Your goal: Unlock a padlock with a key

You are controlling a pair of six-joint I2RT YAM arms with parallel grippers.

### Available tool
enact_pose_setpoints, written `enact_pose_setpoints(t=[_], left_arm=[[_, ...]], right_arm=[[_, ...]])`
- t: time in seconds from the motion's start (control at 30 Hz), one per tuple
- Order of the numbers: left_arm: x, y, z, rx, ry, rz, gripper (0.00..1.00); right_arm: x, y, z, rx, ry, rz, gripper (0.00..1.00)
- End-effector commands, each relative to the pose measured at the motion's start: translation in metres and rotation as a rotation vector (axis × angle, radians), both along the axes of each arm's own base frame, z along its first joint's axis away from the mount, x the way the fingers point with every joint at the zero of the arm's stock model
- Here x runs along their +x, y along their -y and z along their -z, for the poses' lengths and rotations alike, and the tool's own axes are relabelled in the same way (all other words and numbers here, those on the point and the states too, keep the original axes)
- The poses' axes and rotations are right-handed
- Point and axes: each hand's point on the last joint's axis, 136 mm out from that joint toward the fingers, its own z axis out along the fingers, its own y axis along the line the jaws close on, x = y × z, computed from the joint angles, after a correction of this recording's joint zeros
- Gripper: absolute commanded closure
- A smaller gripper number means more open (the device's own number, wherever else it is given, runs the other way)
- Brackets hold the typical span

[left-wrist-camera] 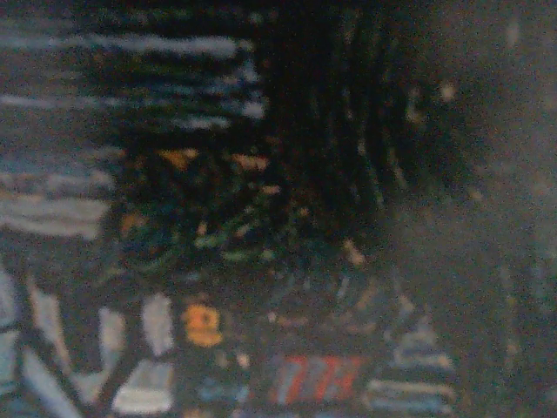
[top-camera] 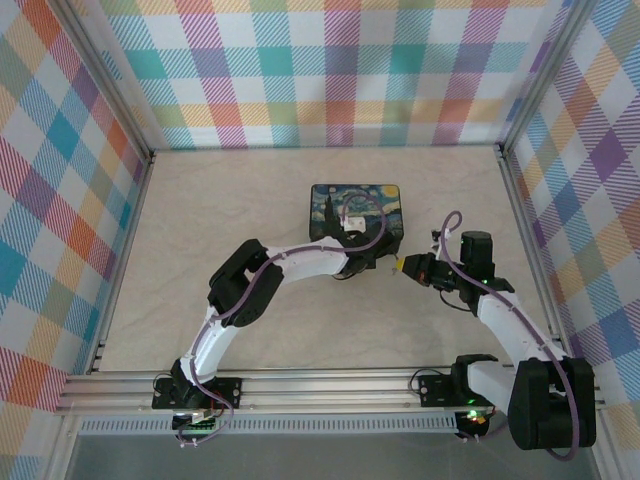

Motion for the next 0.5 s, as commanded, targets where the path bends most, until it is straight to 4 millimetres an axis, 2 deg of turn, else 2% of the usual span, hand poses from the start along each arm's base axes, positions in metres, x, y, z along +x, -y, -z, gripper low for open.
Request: enact_pose_setpoints(t=[0.0,0.1,0.23,0.47], left_arm=[[0.0,-0.023,-0.053,0.044,0.041,-0.026,0.77],[-0.009,-0.039,-0.069,0.095,-0.002,-0.014,0.77],[-0.026,-0.06,-0.082,0.129,-0.093,0.026,0.78],[-0.059,-0.08,-0.114,0.161,-0.222,0.102,0.8]], right_arm=[[-0.004,0.0,-0.012,-0.018,0.03,-0.032,0.95],[-0.007,-0.001,-0.018,-0.012,0.035,-0.034,0.95],[-0.012,-0.001,-0.026,-0.033,0.049,-0.036,0.94],[-0.019,-0.008,-0.029,-0.037,0.043,-0.057,0.93]])
